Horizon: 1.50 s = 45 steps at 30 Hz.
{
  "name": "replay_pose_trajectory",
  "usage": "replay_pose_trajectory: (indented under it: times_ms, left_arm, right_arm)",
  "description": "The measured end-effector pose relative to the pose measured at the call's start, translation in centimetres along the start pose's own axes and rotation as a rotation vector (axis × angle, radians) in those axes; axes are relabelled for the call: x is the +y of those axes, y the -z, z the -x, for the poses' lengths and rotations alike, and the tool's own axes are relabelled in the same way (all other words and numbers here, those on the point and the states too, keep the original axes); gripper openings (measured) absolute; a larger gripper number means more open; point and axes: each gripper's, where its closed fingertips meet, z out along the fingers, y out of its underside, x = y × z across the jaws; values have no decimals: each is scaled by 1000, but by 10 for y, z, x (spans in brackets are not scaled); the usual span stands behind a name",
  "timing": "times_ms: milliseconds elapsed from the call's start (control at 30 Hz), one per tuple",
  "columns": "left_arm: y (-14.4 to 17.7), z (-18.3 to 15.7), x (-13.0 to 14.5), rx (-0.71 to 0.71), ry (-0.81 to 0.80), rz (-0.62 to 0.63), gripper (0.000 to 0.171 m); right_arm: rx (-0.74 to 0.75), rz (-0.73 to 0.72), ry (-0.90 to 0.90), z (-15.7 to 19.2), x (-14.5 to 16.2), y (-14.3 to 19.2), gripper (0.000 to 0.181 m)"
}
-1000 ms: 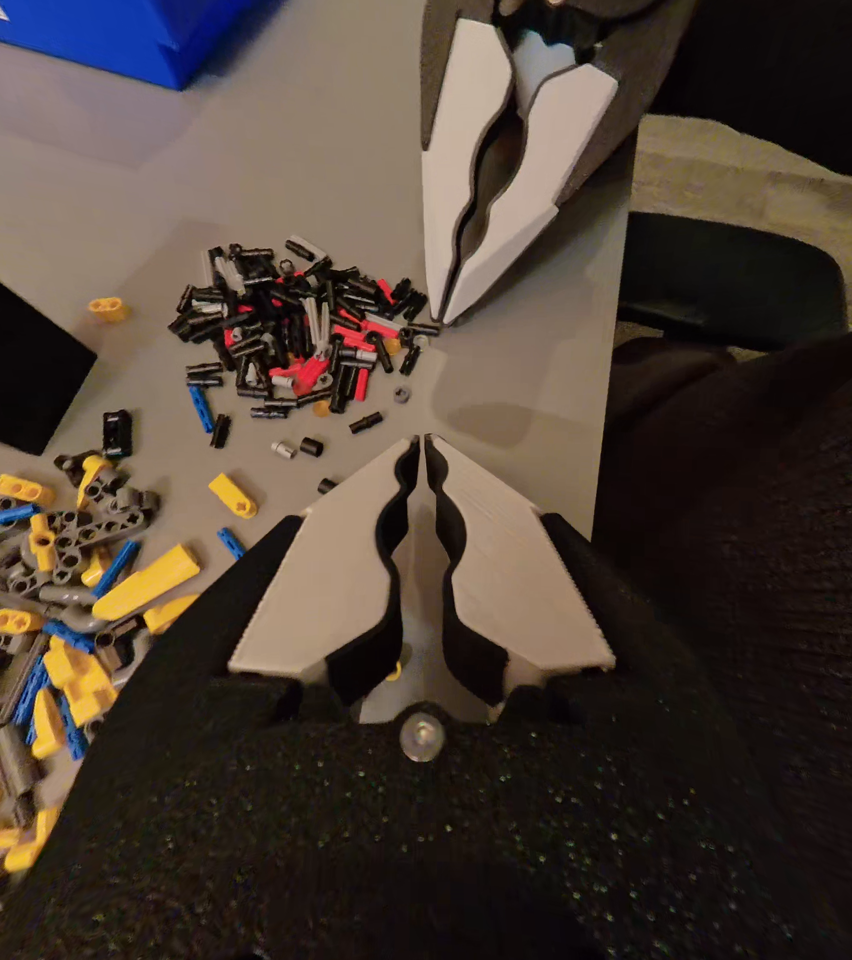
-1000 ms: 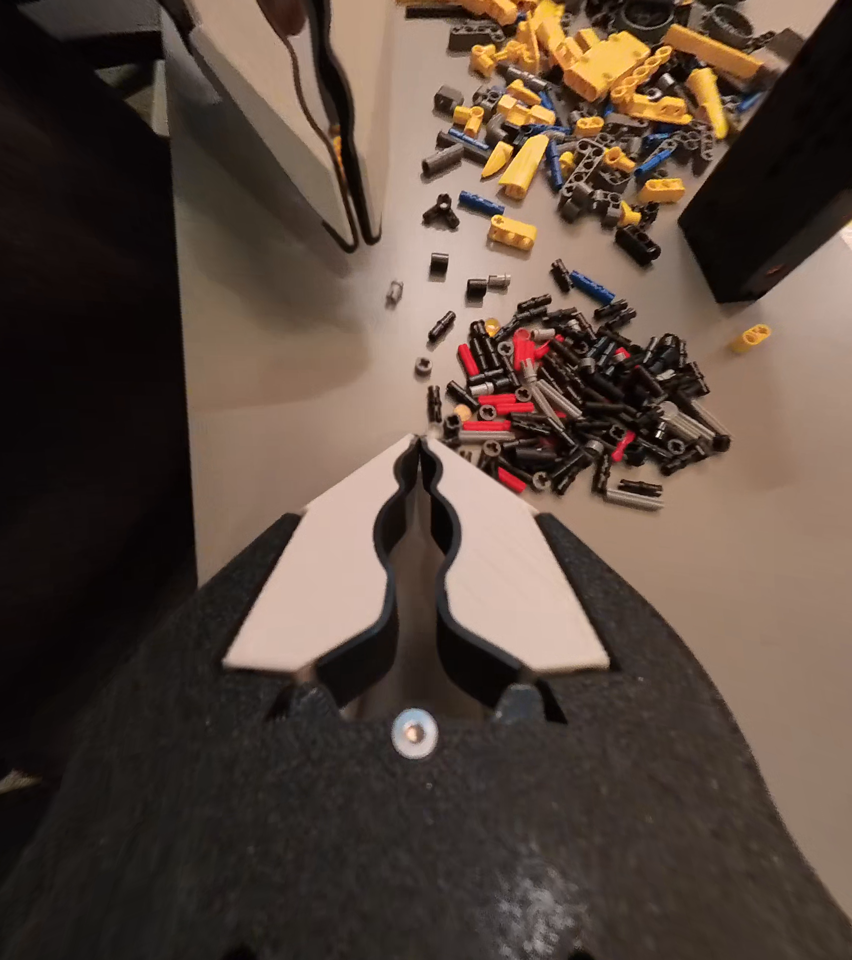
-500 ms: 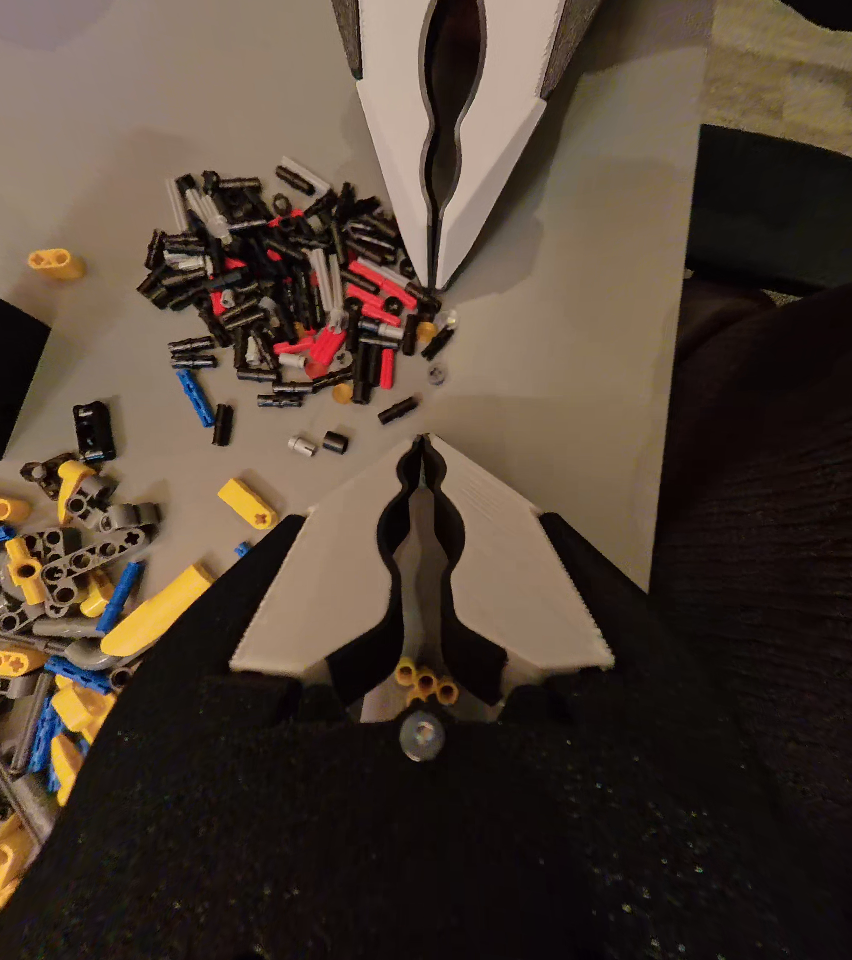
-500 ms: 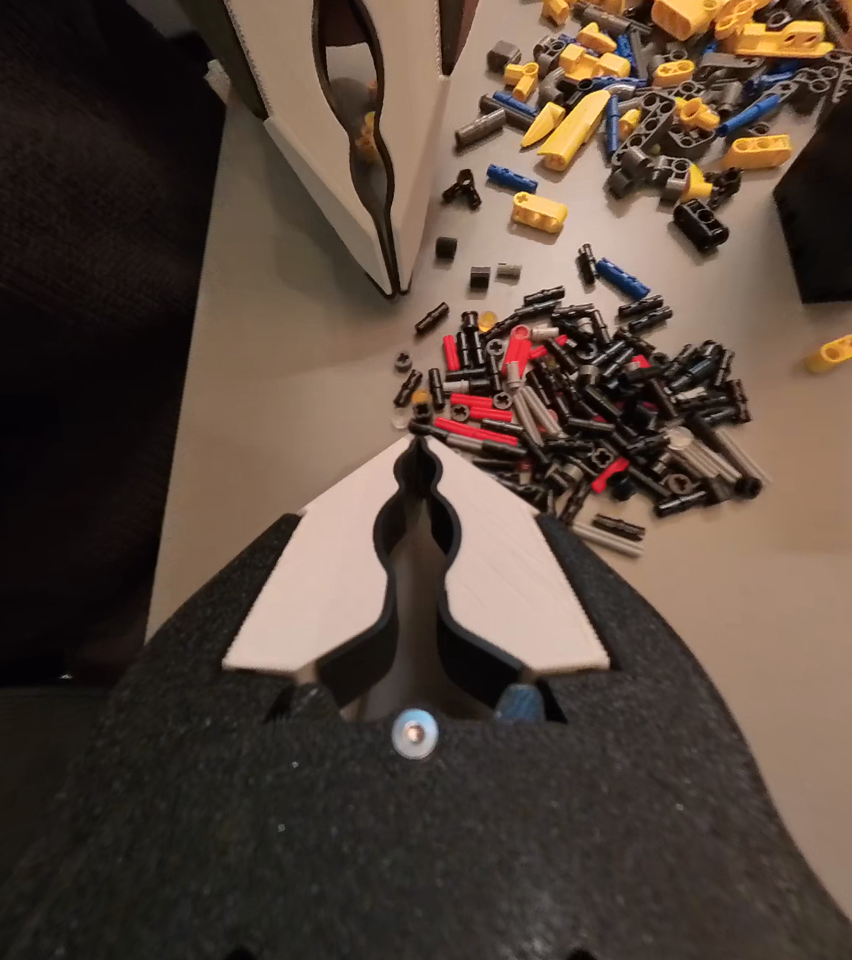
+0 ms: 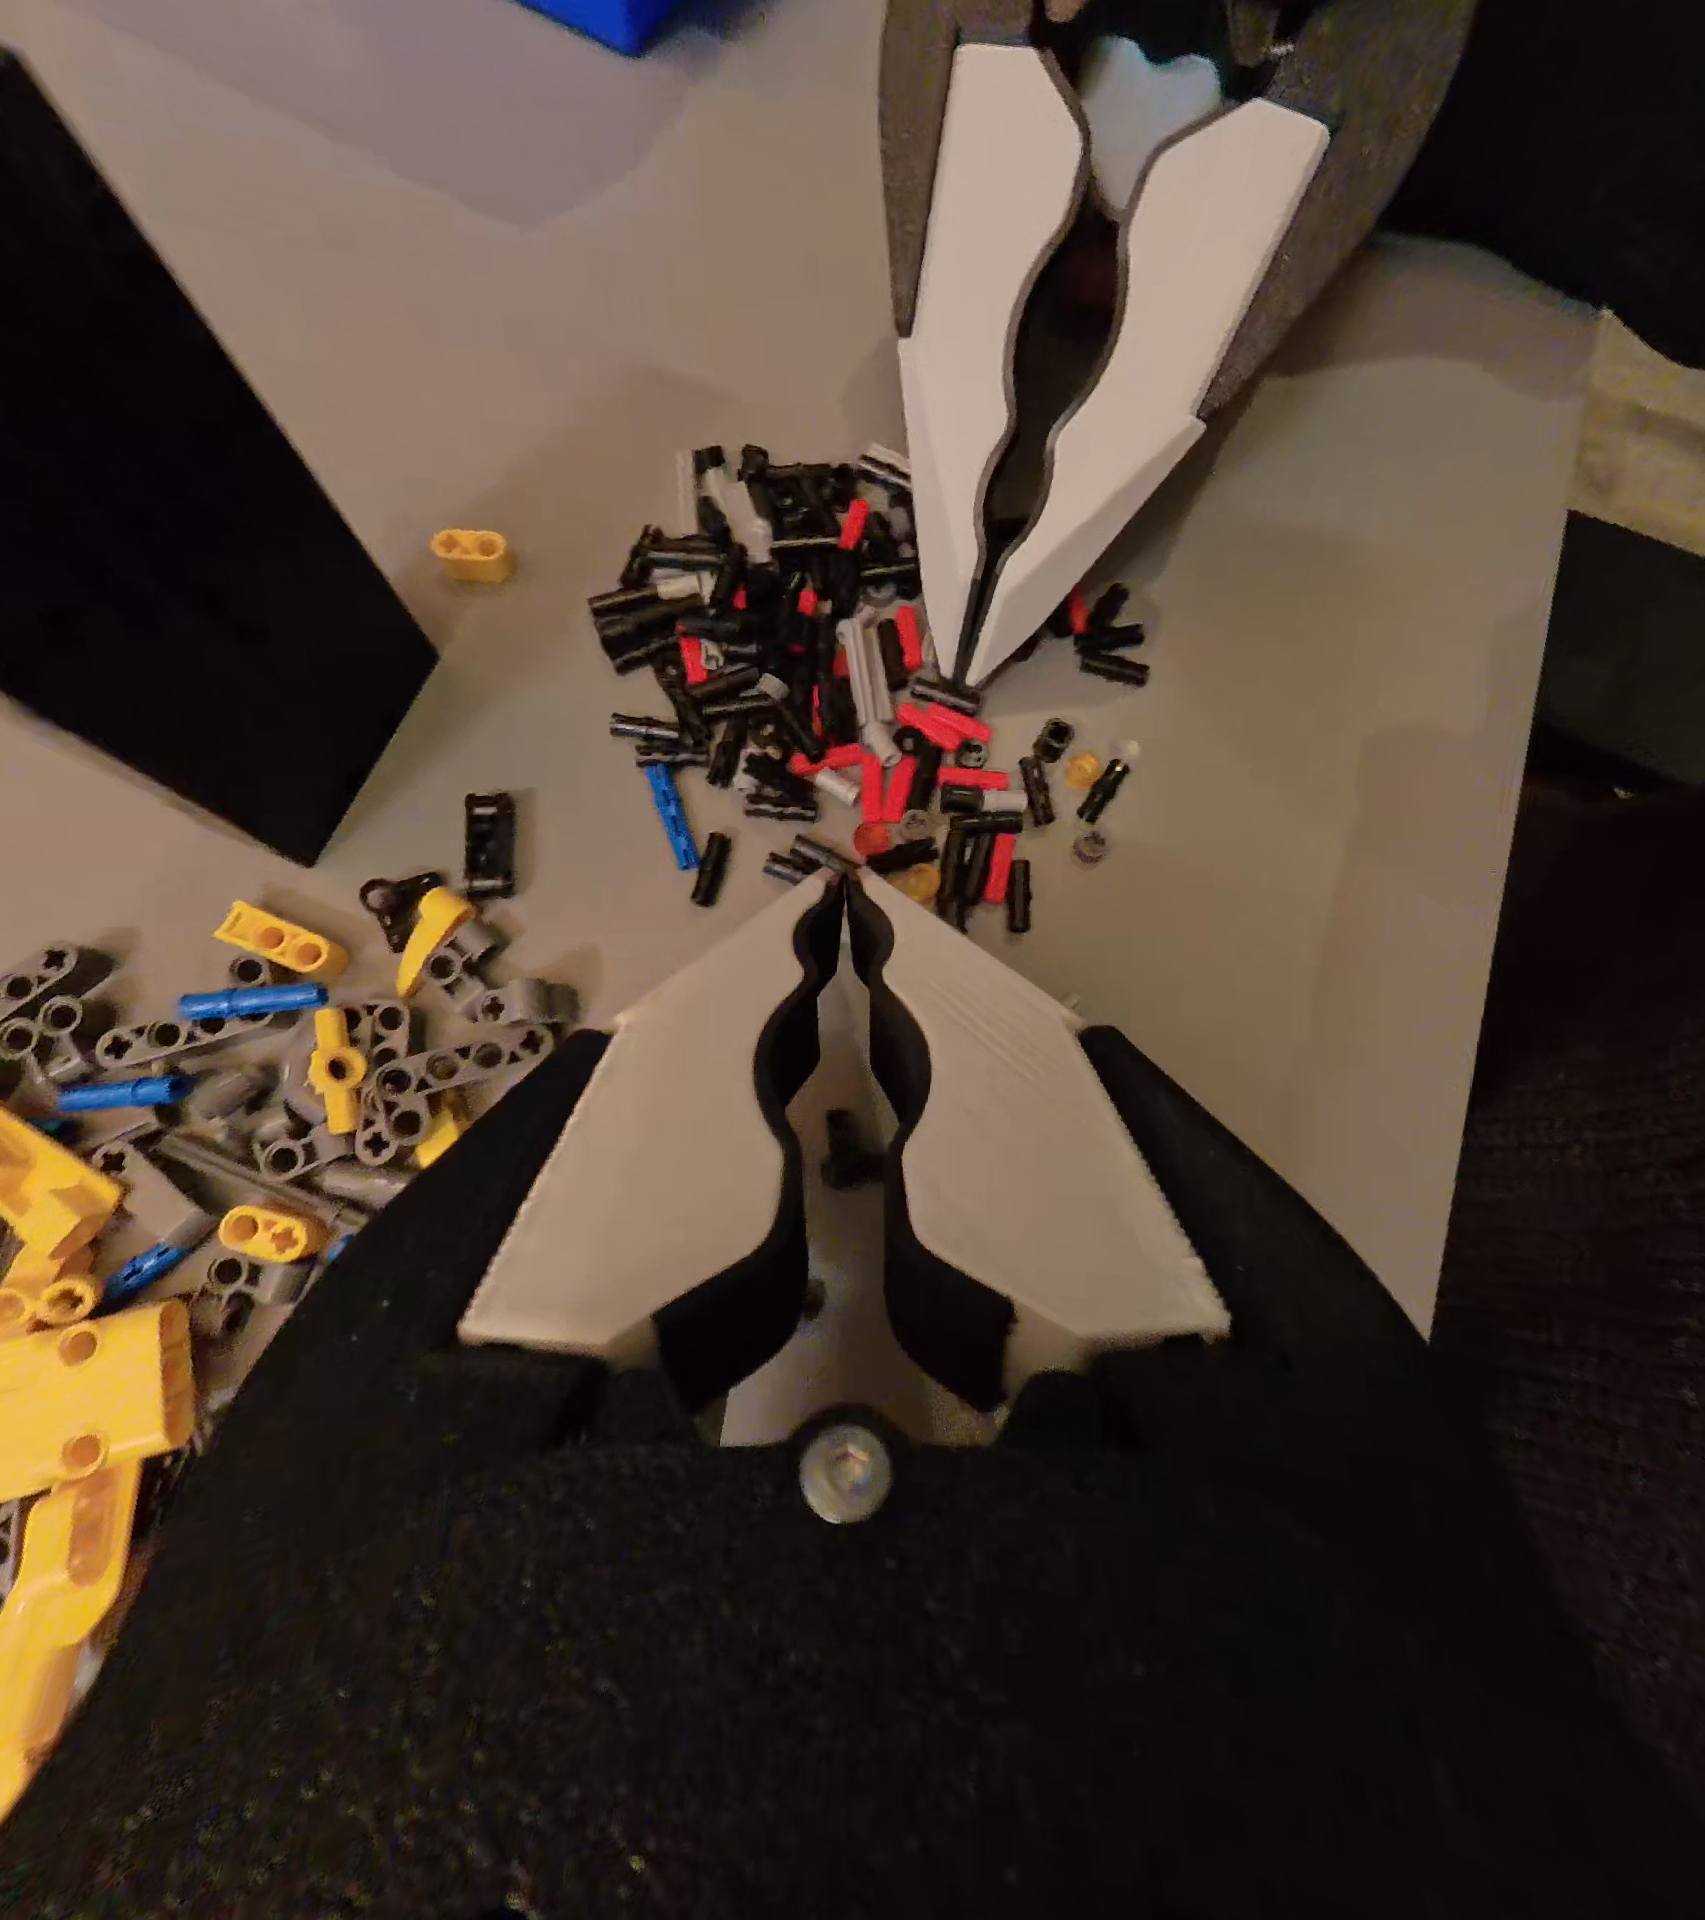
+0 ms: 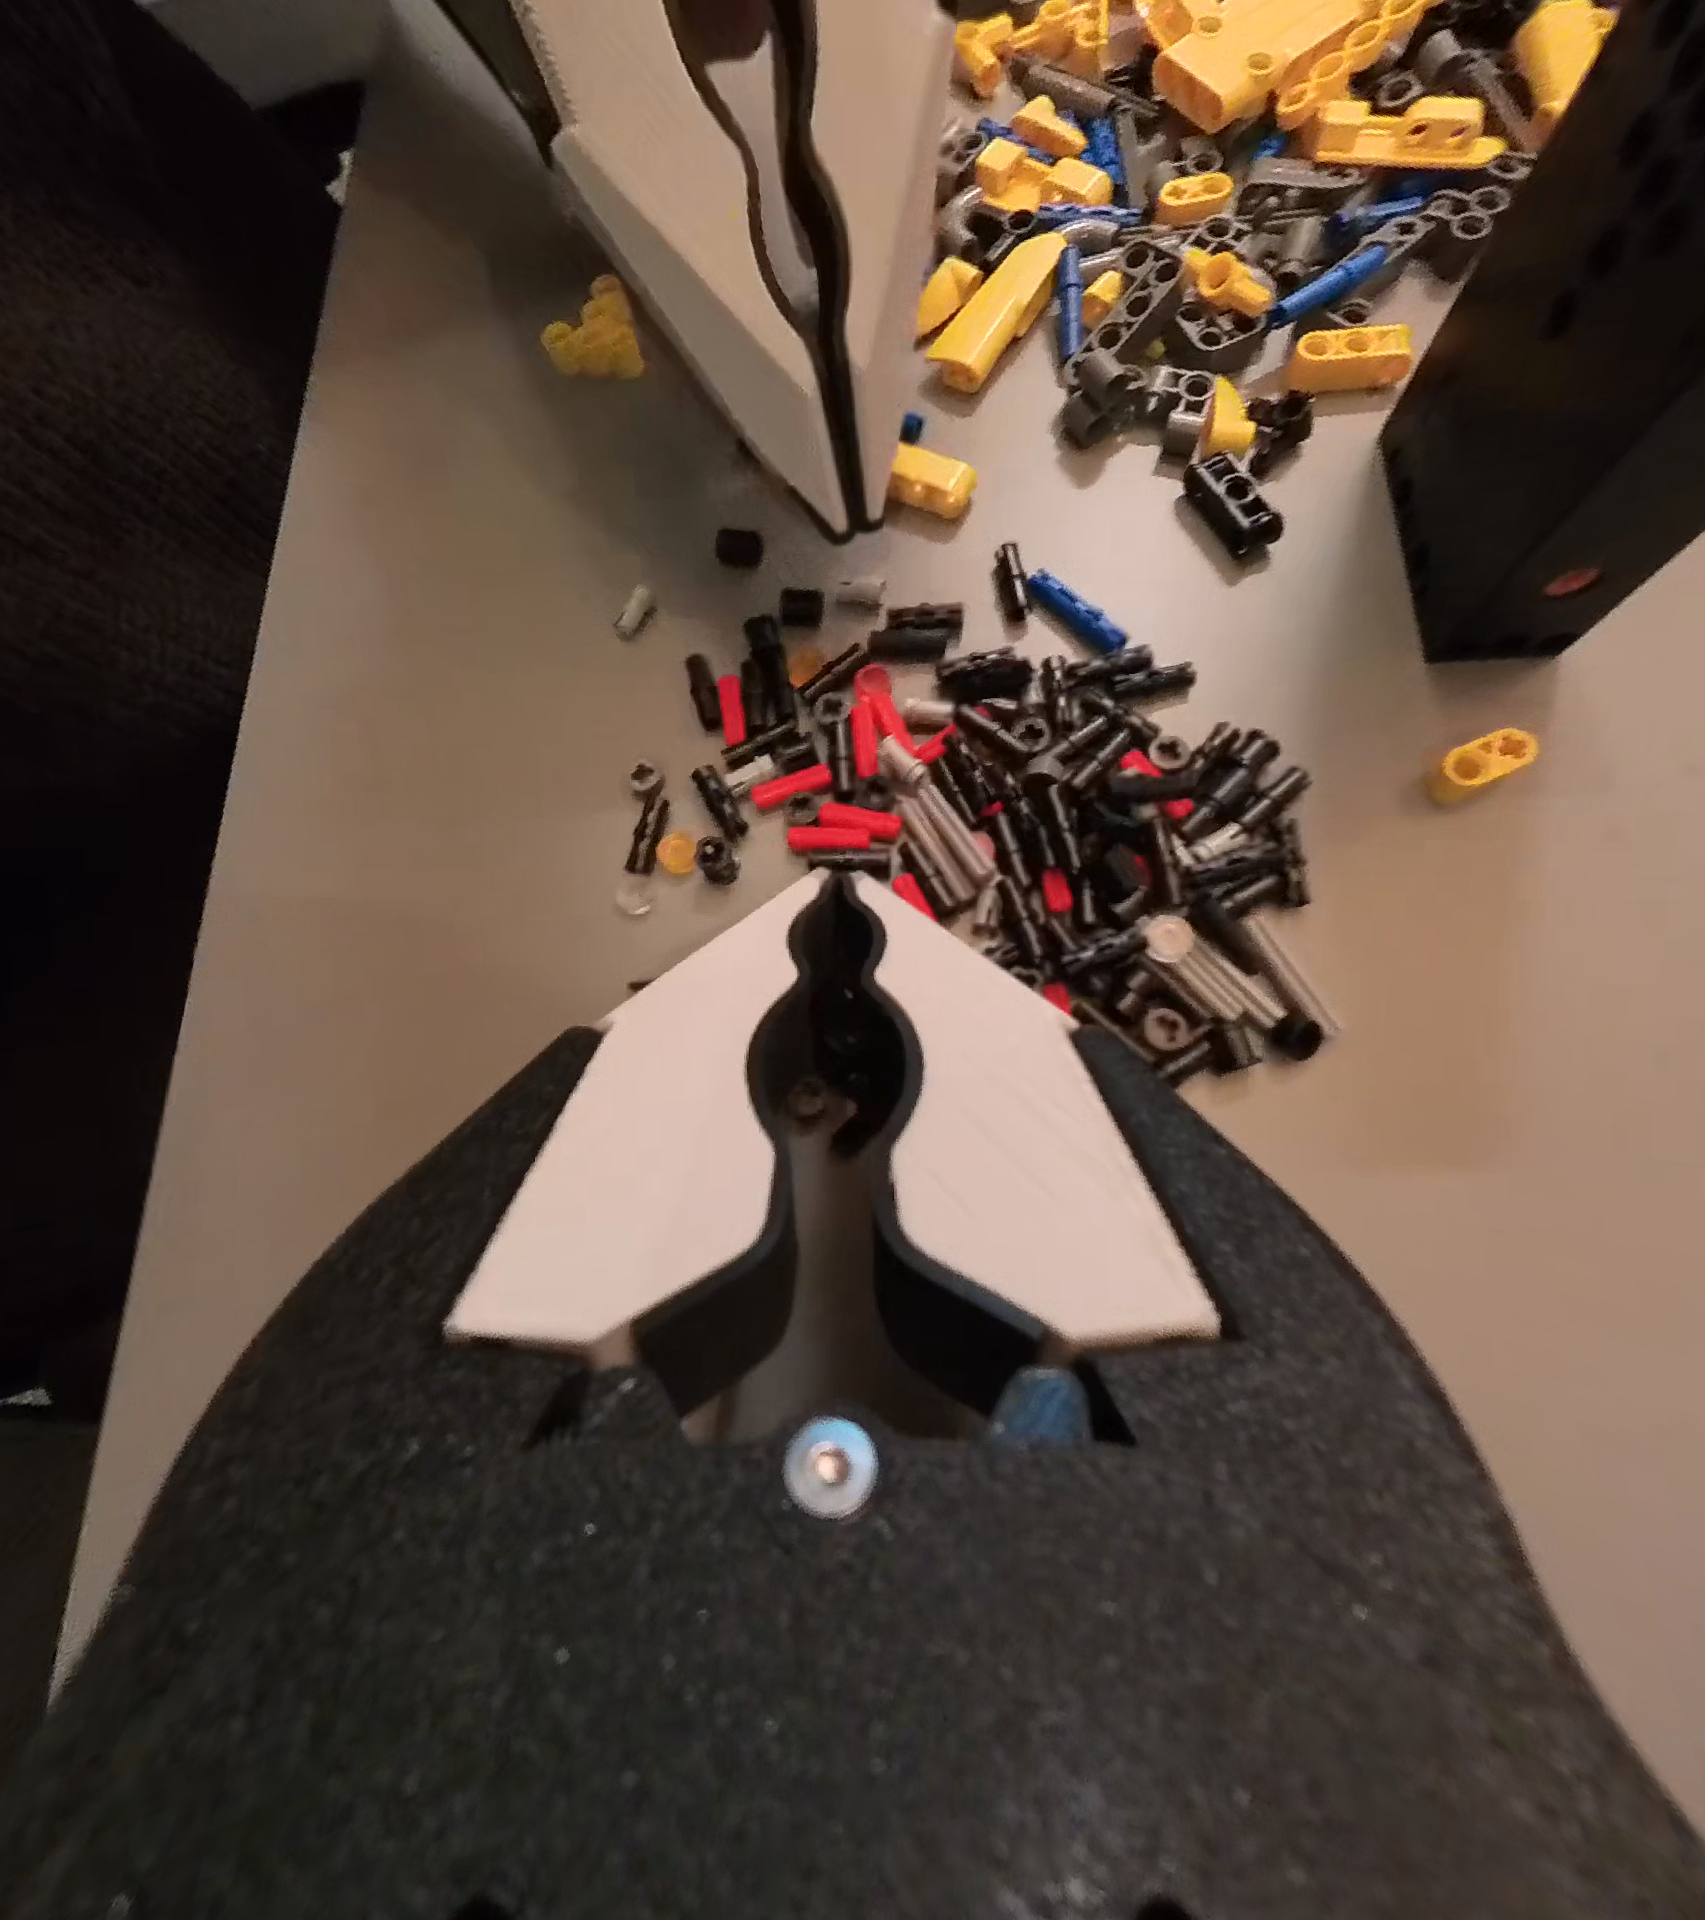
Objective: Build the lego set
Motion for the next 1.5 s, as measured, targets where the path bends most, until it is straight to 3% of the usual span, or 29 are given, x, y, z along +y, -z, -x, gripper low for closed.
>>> replay_pose_trajectory:
  times_ms: [133,300,533,833,1100,1300,1500]
  left_arm:
    - [10,-6,3,59,45,-21,0]
    - [19,-53,15,269,-33,-11,0]
    - [-3,-51,34,217,-157,105,0]
    - [-16,-34,19,263,-137,87,0]
    - [-23,-9,6,201,-129,69,0]
    - [6,-30,-2,182,-112,-43,0]
    - [0,-71,24,193,-180,24,0]
  right_arm:
    - [-5,-82,-24,13,-13,5,0]
    - [-41,-84,-61,51,-12,-1,0]
    - [16,-5,-53,56,0,-11,0]
    - [58,-5,-37,20,-9,-15,0]
    - [150,-19,-44,-9,-19,-18,0]
    - [156,-125,-86,21,-27,13,0]
    - [134,-92,-114,62,3,11,0]
